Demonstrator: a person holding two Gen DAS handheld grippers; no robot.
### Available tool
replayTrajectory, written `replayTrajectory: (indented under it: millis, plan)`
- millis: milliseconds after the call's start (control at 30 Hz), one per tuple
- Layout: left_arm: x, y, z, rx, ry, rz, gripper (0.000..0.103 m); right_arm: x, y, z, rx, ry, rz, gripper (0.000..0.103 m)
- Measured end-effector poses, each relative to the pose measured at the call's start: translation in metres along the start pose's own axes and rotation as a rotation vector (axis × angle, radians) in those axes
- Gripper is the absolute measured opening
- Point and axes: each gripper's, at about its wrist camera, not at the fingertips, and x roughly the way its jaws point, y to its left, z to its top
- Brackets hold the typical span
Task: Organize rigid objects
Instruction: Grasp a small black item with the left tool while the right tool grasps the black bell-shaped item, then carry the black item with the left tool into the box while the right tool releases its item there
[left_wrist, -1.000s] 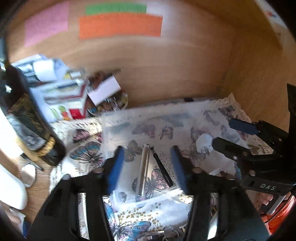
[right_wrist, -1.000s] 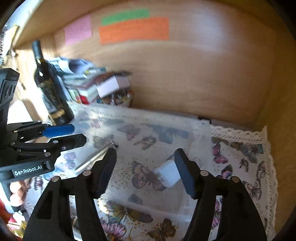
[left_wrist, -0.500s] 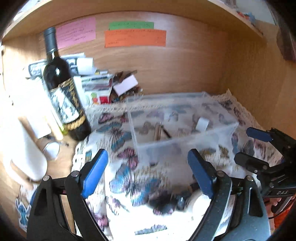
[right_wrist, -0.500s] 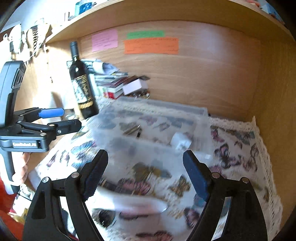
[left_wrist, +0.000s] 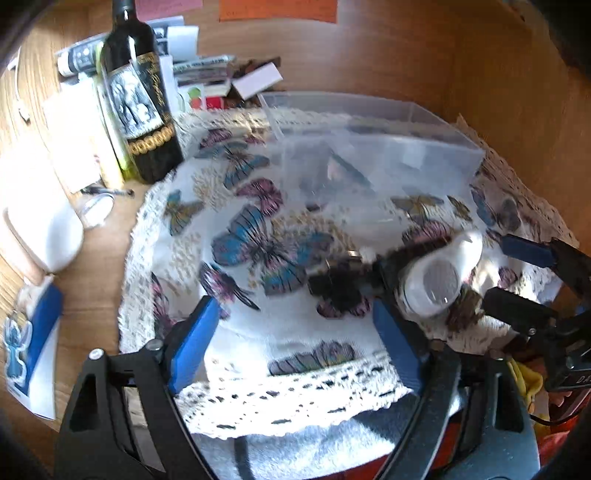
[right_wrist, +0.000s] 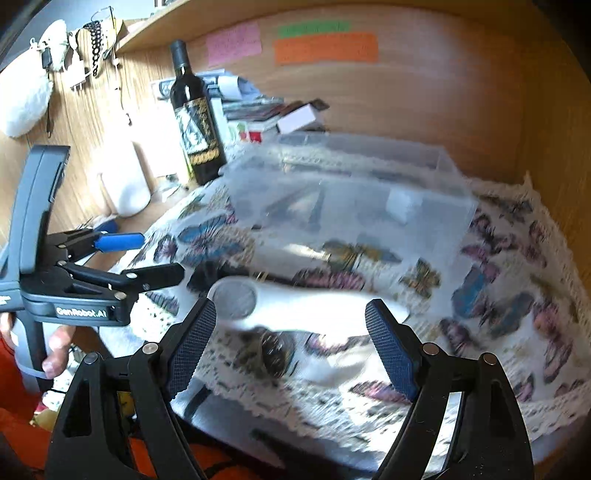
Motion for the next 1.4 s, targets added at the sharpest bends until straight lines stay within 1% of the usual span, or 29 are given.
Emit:
replayTrajectory:
  millis: [33,67,100,133,200,300,333,433,500,600,633,700,800,900,1067,1167,1300,1400]
  plan:
    - [0.001,-0.001,-0.002,0.006,0.006,-0.019,0.071,0.003,0.001,-0.003,0.005,0.014,0.013,0.081]
    - [0.003,-0.002,-0.004,0.01,0.011,-0.039,0.064,0.004,0.002,-0.005,0.007,0.022,0.026,0.08]
    - [0.004,-0.003,-0.004,0.013,0.015,-0.06,0.06,0.006,0.004,-0.006,0.005,0.033,0.044,0.077]
    - [0.005,-0.005,-0.004,0.019,0.017,-0.079,0.058,0.008,0.006,-0.008,0.0,0.045,0.059,0.074]
    - [0.009,-0.011,-0.003,0.044,0.019,-0.092,0.05,0.011,0.009,-0.01,-0.015,0.064,0.076,0.063]
    - [0.015,-0.022,0.0,0.086,0.02,-0.092,0.047,0.018,0.013,-0.013,-0.033,0.093,0.094,0.053]
    - [0.018,-0.025,0.001,0.1,0.02,-0.084,0.046,0.021,0.014,-0.014,-0.035,0.099,0.095,0.051]
    - [0.022,-0.037,0.009,0.135,0.012,-0.054,0.045,0.028,0.012,-0.014,-0.034,0.119,0.096,0.04]
    - [0.024,-0.041,0.014,0.148,0.01,-0.057,0.045,0.032,0.01,-0.015,-0.032,0.128,0.086,0.033]
    - [0.029,-0.047,0.022,0.165,0.01,-0.062,0.044,0.032,0.004,-0.015,-0.017,0.127,0.091,0.032]
    - [0.03,-0.049,0.024,0.169,0.008,-0.065,0.042,0.031,0.001,-0.015,-0.014,0.124,0.088,0.032]
    - [0.034,-0.053,0.028,0.179,0.009,-0.064,0.028,0.029,-0.002,-0.015,-0.009,0.116,0.074,0.032]
    - [0.033,-0.056,0.03,0.171,-0.013,-0.063,0.024,0.026,-0.007,-0.015,0.002,0.107,0.07,0.032]
    - [0.025,-0.055,0.032,0.149,-0.028,-0.088,0.024,0.019,-0.011,-0.012,0.007,0.086,0.059,0.032]
    - [0.005,-0.048,0.038,0.116,-0.084,-0.072,0.024,0.002,-0.015,0.004,0.007,0.005,0.042,0.032]
    - [-0.007,-0.043,0.044,0.099,-0.121,-0.061,0.024,-0.002,-0.016,0.012,-0.002,-0.027,0.026,0.032]
    - [-0.024,-0.039,0.054,0.084,-0.186,-0.053,0.024,-0.005,-0.02,0.026,0.0,-0.062,0.011,0.032]
    - [-0.037,-0.037,0.064,0.071,-0.246,-0.045,0.024,-0.01,-0.025,0.04,0.015,-0.106,0.005,0.032]
